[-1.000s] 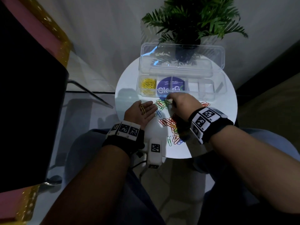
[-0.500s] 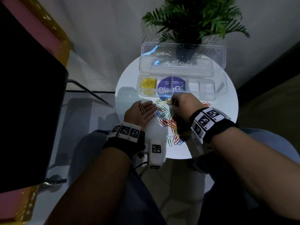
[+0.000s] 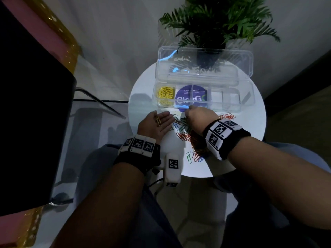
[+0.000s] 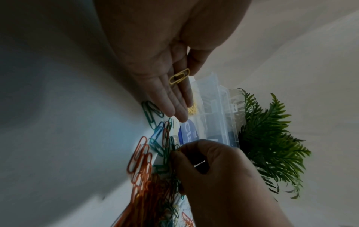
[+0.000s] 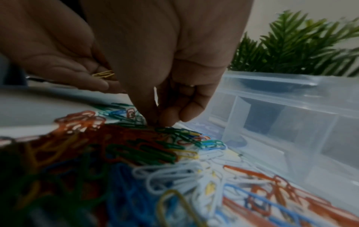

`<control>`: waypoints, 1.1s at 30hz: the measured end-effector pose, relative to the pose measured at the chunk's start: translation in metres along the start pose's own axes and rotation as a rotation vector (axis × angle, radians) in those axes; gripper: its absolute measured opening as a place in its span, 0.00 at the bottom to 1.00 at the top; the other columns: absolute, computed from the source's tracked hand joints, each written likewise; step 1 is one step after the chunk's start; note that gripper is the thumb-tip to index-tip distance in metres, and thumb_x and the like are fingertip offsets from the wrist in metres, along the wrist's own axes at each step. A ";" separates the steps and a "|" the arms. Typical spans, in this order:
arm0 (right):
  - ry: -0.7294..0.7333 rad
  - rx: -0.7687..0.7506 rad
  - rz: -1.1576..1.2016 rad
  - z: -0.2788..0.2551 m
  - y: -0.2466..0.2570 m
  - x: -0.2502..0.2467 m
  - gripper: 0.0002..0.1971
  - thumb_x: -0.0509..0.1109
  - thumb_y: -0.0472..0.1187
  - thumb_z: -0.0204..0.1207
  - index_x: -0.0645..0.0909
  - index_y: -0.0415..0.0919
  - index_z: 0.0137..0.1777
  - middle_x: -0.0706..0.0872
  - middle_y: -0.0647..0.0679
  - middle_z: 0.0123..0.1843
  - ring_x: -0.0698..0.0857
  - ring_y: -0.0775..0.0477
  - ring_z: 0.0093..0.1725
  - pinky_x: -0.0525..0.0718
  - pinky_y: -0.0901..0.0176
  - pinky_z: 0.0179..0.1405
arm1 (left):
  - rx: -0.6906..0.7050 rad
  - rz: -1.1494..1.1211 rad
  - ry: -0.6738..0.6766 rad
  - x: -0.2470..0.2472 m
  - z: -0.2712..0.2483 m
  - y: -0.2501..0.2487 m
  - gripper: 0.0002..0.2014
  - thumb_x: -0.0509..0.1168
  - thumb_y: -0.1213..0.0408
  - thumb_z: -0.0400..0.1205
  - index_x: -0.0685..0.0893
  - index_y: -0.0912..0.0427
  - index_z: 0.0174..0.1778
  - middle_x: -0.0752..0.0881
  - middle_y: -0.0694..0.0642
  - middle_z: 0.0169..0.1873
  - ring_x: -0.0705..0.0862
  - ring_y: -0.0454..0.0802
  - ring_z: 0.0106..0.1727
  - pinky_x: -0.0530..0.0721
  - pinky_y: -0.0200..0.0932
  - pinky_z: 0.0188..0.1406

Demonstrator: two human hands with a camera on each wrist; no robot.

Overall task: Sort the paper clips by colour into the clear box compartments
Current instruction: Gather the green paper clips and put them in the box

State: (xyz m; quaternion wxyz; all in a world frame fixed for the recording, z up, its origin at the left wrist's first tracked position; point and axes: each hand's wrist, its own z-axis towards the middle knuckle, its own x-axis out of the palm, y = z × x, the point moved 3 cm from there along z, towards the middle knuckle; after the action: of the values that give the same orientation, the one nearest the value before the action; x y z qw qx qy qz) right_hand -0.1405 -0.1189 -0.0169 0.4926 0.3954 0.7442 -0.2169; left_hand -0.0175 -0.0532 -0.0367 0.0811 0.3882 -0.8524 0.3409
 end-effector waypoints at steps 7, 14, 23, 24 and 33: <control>0.062 0.052 -0.013 0.000 -0.006 -0.003 0.13 0.64 0.32 0.76 0.82 0.37 0.59 0.84 0.39 0.57 0.84 0.37 0.57 0.82 0.51 0.55 | -0.004 0.006 -0.010 -0.001 -0.002 0.000 0.20 0.48 0.58 0.87 0.82 0.66 0.45 0.86 0.61 0.43 0.85 0.54 0.49 0.81 0.41 0.50; 0.032 0.036 0.040 -0.006 -0.007 0.000 0.14 0.63 0.33 0.78 0.79 0.36 0.63 0.82 0.39 0.60 0.81 0.37 0.60 0.79 0.52 0.56 | -0.014 0.000 0.013 0.001 -0.003 -0.001 0.20 0.48 0.58 0.88 0.82 0.66 0.45 0.86 0.61 0.44 0.85 0.52 0.48 0.81 0.40 0.50; 0.022 0.007 0.045 -0.002 0.001 0.000 0.13 0.62 0.33 0.78 0.78 0.34 0.62 0.78 0.37 0.60 0.82 0.36 0.60 0.81 0.47 0.57 | -0.005 0.025 0.002 -0.001 -0.002 -0.004 0.21 0.48 0.58 0.88 0.82 0.66 0.45 0.86 0.60 0.44 0.82 0.54 0.57 0.82 0.40 0.47; 0.037 0.011 0.076 -0.001 0.000 0.001 0.13 0.62 0.33 0.78 0.77 0.34 0.62 0.78 0.37 0.60 0.82 0.36 0.60 0.81 0.47 0.57 | -0.006 0.028 0.002 -0.002 -0.002 -0.005 0.21 0.48 0.58 0.88 0.82 0.66 0.45 0.86 0.61 0.45 0.82 0.54 0.57 0.81 0.40 0.48; -0.314 -0.121 0.745 -0.019 0.008 -0.034 0.03 0.72 0.36 0.73 0.82 0.38 0.40 0.82 0.47 0.35 0.78 0.50 0.36 0.75 0.68 0.36 | -0.074 -0.053 0.051 0.005 -0.006 0.000 0.18 0.51 0.60 0.87 0.82 0.65 0.43 0.88 0.59 0.33 0.85 0.52 0.42 0.83 0.45 0.49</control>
State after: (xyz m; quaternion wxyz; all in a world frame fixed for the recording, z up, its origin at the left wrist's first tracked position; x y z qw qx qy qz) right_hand -0.1381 -0.1131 0.0224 0.6676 0.5704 0.4771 -0.0370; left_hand -0.0222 -0.0524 -0.0302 0.1263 0.3986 -0.8514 0.3166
